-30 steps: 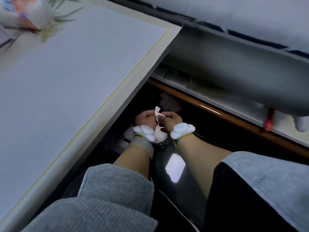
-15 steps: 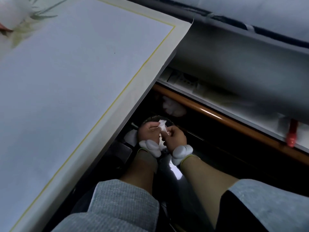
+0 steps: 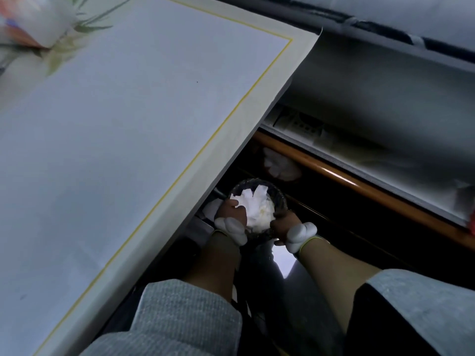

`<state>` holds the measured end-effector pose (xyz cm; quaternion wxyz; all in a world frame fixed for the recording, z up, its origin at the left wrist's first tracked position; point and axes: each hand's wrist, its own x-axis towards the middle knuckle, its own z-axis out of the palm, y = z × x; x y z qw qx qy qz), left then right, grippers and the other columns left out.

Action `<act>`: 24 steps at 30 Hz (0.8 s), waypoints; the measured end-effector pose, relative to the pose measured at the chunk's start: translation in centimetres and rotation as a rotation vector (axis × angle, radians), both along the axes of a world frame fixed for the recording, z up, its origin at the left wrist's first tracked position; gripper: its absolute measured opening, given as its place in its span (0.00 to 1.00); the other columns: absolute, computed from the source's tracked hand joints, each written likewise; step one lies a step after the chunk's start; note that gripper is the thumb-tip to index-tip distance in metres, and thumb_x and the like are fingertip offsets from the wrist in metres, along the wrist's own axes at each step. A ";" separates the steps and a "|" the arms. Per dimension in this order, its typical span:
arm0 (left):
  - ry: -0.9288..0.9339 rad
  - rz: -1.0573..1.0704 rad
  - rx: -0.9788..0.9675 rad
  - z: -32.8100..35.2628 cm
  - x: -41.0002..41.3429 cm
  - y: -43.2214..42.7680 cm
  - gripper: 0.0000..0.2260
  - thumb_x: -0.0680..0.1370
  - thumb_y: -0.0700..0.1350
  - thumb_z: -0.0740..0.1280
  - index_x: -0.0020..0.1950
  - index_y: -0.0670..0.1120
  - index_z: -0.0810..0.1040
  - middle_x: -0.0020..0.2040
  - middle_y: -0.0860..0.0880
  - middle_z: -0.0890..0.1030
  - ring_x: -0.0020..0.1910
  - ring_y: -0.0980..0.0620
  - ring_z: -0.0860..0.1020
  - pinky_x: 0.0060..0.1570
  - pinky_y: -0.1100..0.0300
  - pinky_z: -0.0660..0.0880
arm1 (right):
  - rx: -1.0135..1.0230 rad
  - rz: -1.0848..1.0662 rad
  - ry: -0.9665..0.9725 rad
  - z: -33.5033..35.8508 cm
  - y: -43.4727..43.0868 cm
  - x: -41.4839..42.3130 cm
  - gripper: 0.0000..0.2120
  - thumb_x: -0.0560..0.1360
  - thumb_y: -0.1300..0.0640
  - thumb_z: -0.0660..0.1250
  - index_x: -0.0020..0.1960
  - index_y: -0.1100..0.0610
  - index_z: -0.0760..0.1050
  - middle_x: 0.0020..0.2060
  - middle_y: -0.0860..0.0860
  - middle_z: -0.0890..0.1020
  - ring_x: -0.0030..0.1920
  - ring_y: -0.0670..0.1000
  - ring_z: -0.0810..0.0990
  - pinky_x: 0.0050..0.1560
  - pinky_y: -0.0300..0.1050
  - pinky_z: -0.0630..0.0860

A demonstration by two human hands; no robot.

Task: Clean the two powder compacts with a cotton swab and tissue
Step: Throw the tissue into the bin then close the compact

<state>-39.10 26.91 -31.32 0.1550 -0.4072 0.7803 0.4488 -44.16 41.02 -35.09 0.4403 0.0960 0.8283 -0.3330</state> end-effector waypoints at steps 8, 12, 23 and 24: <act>0.098 -0.039 -0.053 5.2 0.6 0.9 0.13 0.81 0.35 0.62 0.64 0.37 0.78 0.63 0.40 0.79 0.64 0.43 0.77 0.60 0.60 0.69 | -0.081 0.039 0.185 5.2 -1.6 0.9 0.14 0.79 0.60 0.61 0.62 0.63 0.77 0.56 0.63 0.82 0.47 0.58 0.79 0.52 0.51 0.78; 0.114 -0.098 -0.133 9.1 1.4 1.5 0.13 0.80 0.42 0.63 0.64 0.49 0.79 0.64 0.48 0.80 0.64 0.47 0.77 0.59 0.65 0.68 | -0.121 0.028 0.297 9.0 -2.4 1.0 0.12 0.79 0.57 0.61 0.52 0.61 0.81 0.50 0.60 0.84 0.52 0.63 0.82 0.53 0.54 0.80; 0.196 -0.303 -0.269 23.5 4.1 4.9 0.14 0.78 0.43 0.63 0.62 0.52 0.79 0.62 0.49 0.81 0.60 0.46 0.79 0.54 0.60 0.73 | -0.143 0.053 0.672 23.7 0.6 3.2 0.16 0.78 0.51 0.60 0.37 0.58 0.75 0.33 0.55 0.78 0.33 0.56 0.73 0.32 0.42 0.65; 0.224 -0.295 -0.273 24.7 4.2 5.1 0.14 0.78 0.42 0.62 0.61 0.52 0.80 0.62 0.49 0.81 0.59 0.46 0.79 0.52 0.61 0.73 | -0.152 0.049 0.697 24.9 0.6 3.4 0.16 0.78 0.51 0.59 0.38 0.59 0.76 0.34 0.56 0.79 0.35 0.57 0.73 0.34 0.43 0.66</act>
